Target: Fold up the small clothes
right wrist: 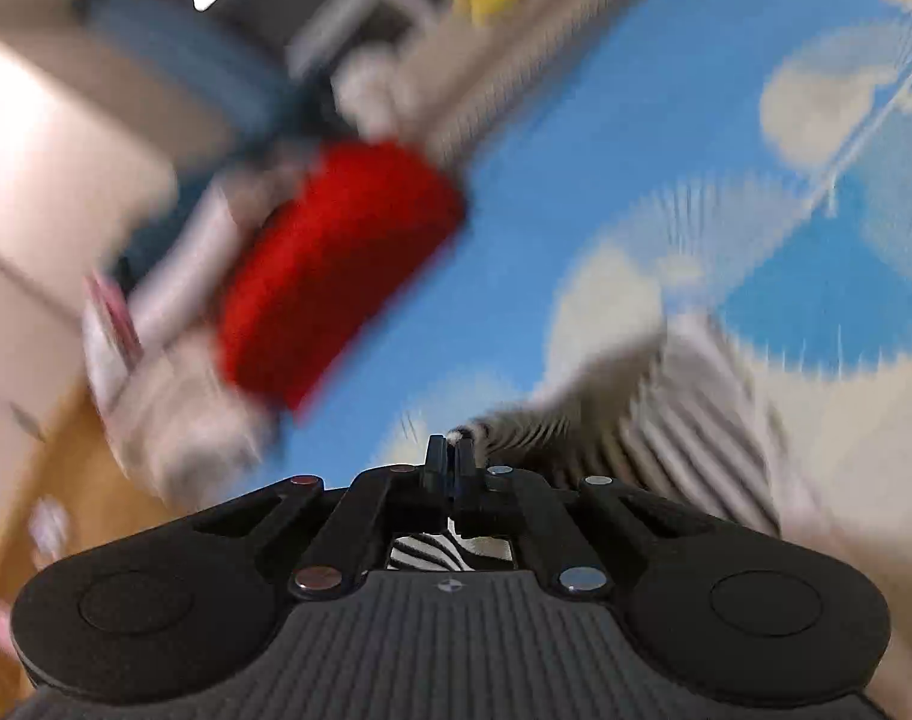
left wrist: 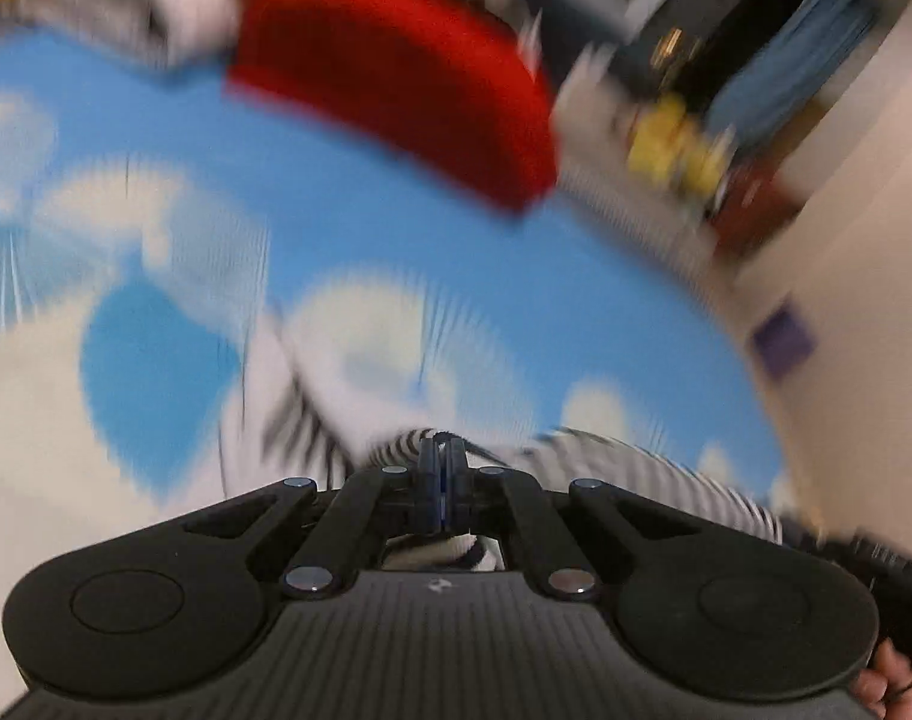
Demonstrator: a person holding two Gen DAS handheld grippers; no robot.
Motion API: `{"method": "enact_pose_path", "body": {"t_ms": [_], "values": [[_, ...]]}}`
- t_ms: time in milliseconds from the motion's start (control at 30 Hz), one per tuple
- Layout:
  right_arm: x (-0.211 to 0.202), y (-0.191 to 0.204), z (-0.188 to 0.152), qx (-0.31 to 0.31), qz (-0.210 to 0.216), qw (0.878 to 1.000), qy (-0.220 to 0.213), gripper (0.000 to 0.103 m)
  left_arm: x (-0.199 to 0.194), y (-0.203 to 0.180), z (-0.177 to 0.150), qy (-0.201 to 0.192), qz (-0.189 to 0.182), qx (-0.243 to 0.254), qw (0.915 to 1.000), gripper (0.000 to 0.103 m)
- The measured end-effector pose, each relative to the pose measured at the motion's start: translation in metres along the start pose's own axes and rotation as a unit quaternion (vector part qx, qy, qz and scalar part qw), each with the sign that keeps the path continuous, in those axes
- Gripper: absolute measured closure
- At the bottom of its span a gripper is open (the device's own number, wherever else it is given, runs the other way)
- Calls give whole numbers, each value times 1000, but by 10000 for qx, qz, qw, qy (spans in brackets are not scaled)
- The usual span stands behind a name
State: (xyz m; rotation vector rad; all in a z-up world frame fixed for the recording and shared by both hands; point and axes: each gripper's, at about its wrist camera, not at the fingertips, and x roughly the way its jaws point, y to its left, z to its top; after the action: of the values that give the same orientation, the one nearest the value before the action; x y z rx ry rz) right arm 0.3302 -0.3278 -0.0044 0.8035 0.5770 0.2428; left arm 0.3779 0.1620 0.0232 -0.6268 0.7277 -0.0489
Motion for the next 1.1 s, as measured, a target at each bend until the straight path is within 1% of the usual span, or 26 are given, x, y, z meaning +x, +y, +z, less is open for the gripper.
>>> {"method": "enact_pose_path", "body": {"t_ms": [67,100,133,167,200,233,267,300,333,367,400,433,467,500,567,667,700,733,767,800,867,933,967,1033,1067,1100], "values": [[-9,-9,4,200,-63,9995,-231,103,-3,13,2,-61,136,-252,9996,102],[-9,-12,4,252,-191,9994,-168,103,3,22,-1,144,259,-435,9986,102],[-5,-15,2,225,-467,9987,30,103,11,31,-6,497,435,-596,9960,102],[3,-18,-2,104,-944,9947,403,103,24,41,-13,1033,711,-681,9898,102],[13,-24,-8,22,-1465,9855,854,103,37,50,-23,1582,984,-726,9798,102],[22,-33,-15,108,-1827,9755,1219,103,49,62,-35,2094,1196,-876,9665,101],[27,-48,-24,392,-2124,9640,1554,102,53,71,-43,2313,1232,-1123,9585,101],[29,-57,-29,646,-2252,9573,1696,102,53,80,-47,2402,1249,-1389,9526,96],[31,-60,-31,706,-2355,9536,1741,95,52,84,-48,2405,1254,-1533,9502,91],[32,-57,-31,611,-2409,9533,1718,88,49,84,-45,2335,1219,-1543,9523,87],[32,-52,-30,496,-2361,9565,1638,84,46,82,-42,2196,1161,-1532,9565,70],[32,-48,-28,450,-2249,9605,1574,74,42,80,-38,2046,1088,-1524,9608,56],[31,-44,-27,428,-2123,9645,1511,65,40,77,-35,1952,1017,-1504,9638,51],[29,-40,-25,391,-2059,9667,1468,64,41,73,-33,1941,966,-1471,9651,46],[32,-37,-22,322,-2091,9660,1488,62,46,70,-38,2030,958,-1452,9636,47],[40,-45,-29,412,-2219,9591,1711,62,59,66,-45,2174,1140,-1450,9585,53],[42,-48,-30,424,-2278,9566,1767,63,61,65,-44,2169,1149,-1422,9589,76],[44,-50,-30,396,-2324,9555,1772,77,62,64,-43,2141,1116,-1373,9607,98],[46,-49,-33,366,-2269,9578,1726,97,59,61,-40,2040,1039,-1296,9648,99],[44,-46,-31,377,-2128,9625,1641,97,53,56,-35,1808,922,-1228,9715,99],[30,-33,-22,430,-1554,9799,1178,97,34,42,-18,1200,475,-935,9872,100],[15,-14,-12,152,-1065,9921,646,97,14,32,-3,690,226,-679,9950,100],[10,-8,-8,11,-1056,9934,454,98,9,32,0,592,177,-677,9958,100],[6,-13,-6,176,-1195,9917,431,98,11,38,-2,742,304,-764,9938,99],[11,-19,-9,314,-1343,9883,647,98,19,42,-7,1007,602,-753,9902,99],[21,-27,-15,375,-1599,9810,1035,98,29,47,-14,1305,931,-727,9844,99]]}}
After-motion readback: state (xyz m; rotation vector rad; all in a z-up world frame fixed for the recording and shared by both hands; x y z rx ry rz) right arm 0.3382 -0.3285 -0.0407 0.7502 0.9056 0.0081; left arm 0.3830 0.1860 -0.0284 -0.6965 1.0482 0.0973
